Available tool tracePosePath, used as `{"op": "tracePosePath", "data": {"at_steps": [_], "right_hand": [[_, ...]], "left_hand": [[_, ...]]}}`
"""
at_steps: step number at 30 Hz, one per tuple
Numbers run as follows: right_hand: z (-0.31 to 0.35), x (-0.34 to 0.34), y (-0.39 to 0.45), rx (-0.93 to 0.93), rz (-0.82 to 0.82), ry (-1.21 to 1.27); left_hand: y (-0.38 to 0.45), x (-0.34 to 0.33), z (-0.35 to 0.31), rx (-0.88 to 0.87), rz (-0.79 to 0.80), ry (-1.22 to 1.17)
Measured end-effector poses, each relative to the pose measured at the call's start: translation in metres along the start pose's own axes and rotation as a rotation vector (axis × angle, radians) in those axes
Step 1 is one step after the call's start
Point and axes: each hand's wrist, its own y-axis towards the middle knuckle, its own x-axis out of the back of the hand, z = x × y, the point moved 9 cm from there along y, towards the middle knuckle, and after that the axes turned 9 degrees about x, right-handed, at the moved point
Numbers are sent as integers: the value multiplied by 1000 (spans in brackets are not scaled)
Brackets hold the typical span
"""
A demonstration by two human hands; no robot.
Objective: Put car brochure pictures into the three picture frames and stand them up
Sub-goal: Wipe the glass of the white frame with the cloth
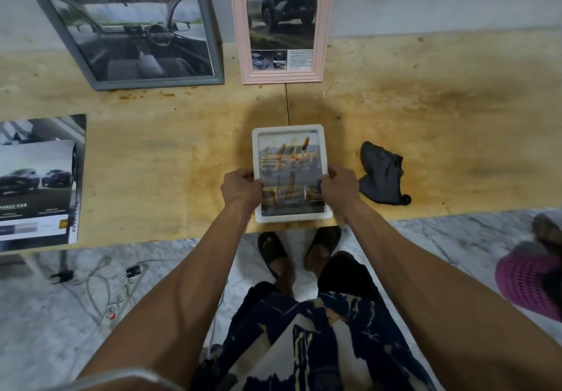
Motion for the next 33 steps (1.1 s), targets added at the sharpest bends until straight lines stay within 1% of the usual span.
{"op": "tracePosePath", "data": {"at_steps": [3, 6, 9, 12, 14, 15, 16, 18, 19, 20, 22, 24, 26, 30, 33], "right_hand": [[5, 4, -3, 16, 10, -10], [13, 14, -7, 46, 12, -97], [19, 39, -9, 91, -117, -193], [15, 70, -11, 104, -217, -426], [5, 86, -9, 103, -265, -557], [-3, 91, -6, 93, -261, -596], [-14, 91, -2, 75, -222, -618], [-39, 85, 6, 38, -105, -622], [-48, 81, 9, 42, -75, -627], [-55, 80, 10, 70, -78, -643], [-57, 80, 11, 182, -153, -680], [-58, 79, 16, 279, -243, -677], [-58, 82, 23, 334, -315, -641], [-38, 81, 33, 332, -342, -383], [5, 65, 28, 409, -359, -218]], "left_hand": [[-2, -1, 0, -18, -20, 35], [-5, 0, 1, -17, -47, 44], [-6, -2, 1, -2, -62, 41], [-8, -2, 3, 31, -81, 24], [-9, -1, 4, 18, -107, 28], [-10, -2, 3, -15, -123, 54], [-11, -2, 1, -61, -142, 94], [-11, -1, -4, -203, -216, 196], [-10, 0, -7, -286, -262, 247], [-11, 1, -8, -355, -303, 285], [-10, 1, -8, -452, -364, 340], [-6, -1, -5, -498, -395, 390], [2, -4, 1, -475, -408, 424], [7, -7, 9, -446, -431, 397], [6, -6, 13, -443, -441, 433]]}}
